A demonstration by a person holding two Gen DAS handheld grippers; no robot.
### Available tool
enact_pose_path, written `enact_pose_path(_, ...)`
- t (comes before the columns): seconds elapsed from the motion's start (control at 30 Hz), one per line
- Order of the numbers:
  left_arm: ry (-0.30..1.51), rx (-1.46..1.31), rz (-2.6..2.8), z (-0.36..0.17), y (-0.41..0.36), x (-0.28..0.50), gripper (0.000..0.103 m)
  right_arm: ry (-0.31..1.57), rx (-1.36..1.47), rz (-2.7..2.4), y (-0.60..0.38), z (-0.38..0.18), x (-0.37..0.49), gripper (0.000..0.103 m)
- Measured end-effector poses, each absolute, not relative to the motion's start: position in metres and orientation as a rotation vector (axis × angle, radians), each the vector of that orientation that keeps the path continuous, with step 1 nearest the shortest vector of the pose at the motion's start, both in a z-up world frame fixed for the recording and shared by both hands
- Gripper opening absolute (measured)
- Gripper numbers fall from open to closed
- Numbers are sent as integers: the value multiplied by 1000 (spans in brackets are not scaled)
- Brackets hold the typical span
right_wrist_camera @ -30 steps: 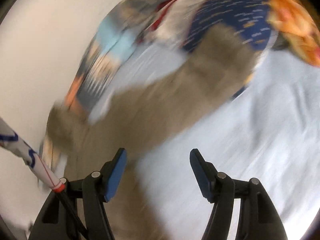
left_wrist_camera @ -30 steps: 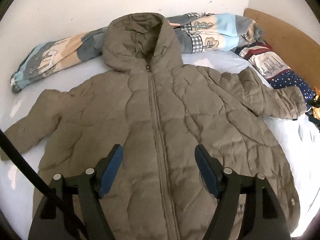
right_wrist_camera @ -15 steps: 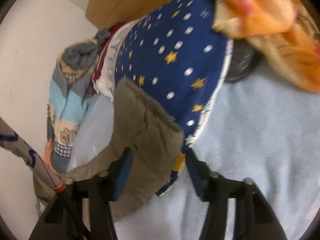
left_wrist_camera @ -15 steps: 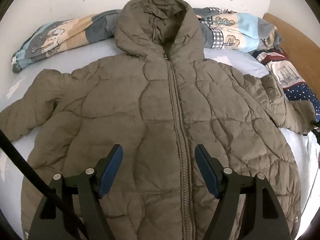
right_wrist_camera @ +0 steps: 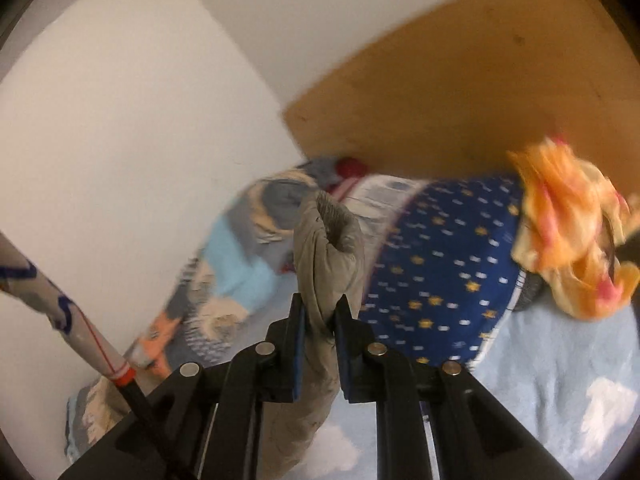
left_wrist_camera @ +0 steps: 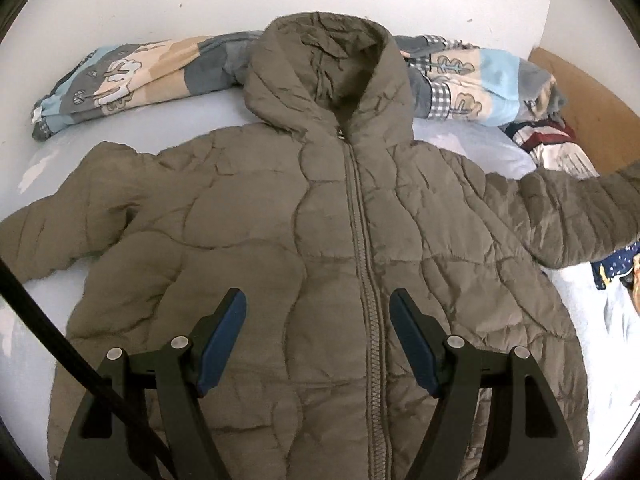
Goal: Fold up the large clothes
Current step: 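Grasp the sleeve with the right tool and fold it across the body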
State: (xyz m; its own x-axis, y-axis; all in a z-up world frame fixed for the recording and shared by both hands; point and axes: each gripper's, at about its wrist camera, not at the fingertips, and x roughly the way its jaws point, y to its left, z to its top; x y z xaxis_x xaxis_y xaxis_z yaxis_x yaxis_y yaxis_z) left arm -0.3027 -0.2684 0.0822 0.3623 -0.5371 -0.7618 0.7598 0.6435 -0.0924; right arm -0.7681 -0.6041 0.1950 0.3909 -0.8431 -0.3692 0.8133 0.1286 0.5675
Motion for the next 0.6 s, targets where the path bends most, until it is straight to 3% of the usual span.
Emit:
enact_pose_path(0.4, 827, 192, -796, 110, -231, -269, 73, 52, 654, -779, -517, 250, -599, 15)
enact_pose_path(0.6, 853, 149, -770, 113, -212, -251, 73, 141, 602, -569, -469, 243, -495, 15)
